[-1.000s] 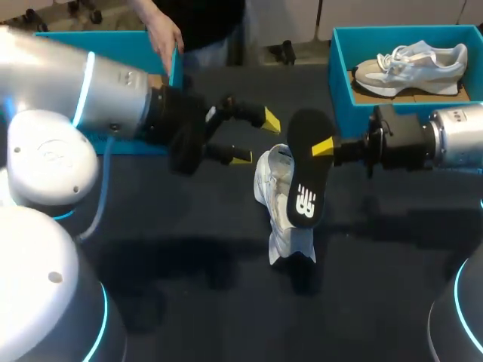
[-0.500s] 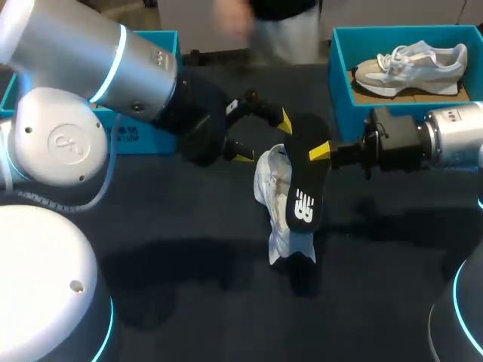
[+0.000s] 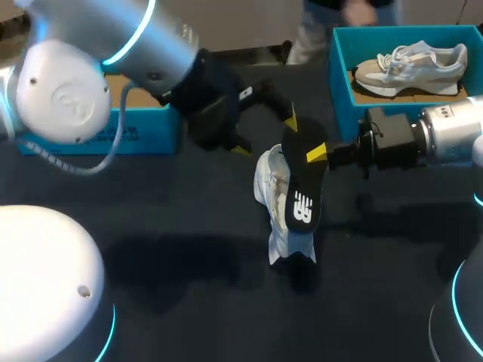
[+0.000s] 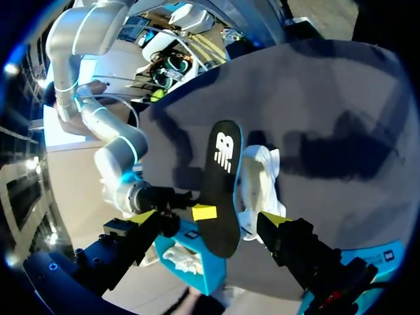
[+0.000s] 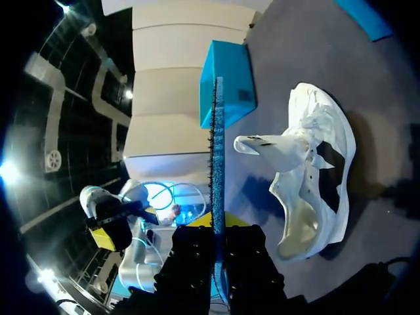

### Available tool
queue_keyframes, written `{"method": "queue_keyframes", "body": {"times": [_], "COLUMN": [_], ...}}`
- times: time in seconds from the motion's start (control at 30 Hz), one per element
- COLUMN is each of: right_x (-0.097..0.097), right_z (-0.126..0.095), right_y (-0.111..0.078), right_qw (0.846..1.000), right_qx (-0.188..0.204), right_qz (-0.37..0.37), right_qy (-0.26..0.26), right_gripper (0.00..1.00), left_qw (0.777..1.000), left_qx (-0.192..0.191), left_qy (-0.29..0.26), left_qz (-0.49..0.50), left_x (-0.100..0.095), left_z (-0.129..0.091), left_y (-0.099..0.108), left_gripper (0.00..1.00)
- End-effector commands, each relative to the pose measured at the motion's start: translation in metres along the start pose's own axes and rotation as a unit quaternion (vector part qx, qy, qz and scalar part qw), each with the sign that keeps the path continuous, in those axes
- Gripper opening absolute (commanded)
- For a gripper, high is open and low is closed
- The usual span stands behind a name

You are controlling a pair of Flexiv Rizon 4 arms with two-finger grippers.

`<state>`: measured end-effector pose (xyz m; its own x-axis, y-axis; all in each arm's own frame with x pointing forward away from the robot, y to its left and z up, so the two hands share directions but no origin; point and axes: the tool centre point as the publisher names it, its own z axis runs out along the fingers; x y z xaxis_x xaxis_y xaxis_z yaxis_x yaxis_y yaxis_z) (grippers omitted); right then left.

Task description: Take the shoe out of the shoebox, open the shoe tongue, remove and reinsert the insole, then place the shoe into the shoebox

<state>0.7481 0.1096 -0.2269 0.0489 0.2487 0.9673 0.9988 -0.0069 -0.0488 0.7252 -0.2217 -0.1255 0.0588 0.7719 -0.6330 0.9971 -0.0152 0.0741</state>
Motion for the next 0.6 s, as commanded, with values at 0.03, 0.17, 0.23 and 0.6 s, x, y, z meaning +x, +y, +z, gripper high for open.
{"method": "queue_keyframes", "body": {"times": [0.03,0.17,0.23,0.6], "right_x": [-0.002,-0.003,-0.004,-0.012], "right_z": [0.003,0.004,0.004,0.006], "right_y": [0.0,0.001,0.001,0.011], "right_qw": [1.0,1.0,1.0,1.0], "right_qx": [-0.003,-0.005,-0.004,0.008], "right_qz": [-0.001,-0.004,-0.006,-0.004], "right_qy": [-0.002,-0.001,-0.001,-0.014], "right_gripper": [0.0,0.0,0.0,0.0], "left_qw": [0.997,0.995,0.994,0.984], "left_qx": [0.015,0.016,0.018,0.026], "left_qy": [0.081,0.099,0.106,0.174], "left_qz": [-0.004,0.003,0.008,0.026], "left_x": [-0.008,-0.01,-0.012,-0.021], "left_z": [0.003,0.002,0.002,0.007], "left_y": [0.013,0.018,0.019,0.021], "left_gripper": [1.0,1.0,1.0,1.0]}}
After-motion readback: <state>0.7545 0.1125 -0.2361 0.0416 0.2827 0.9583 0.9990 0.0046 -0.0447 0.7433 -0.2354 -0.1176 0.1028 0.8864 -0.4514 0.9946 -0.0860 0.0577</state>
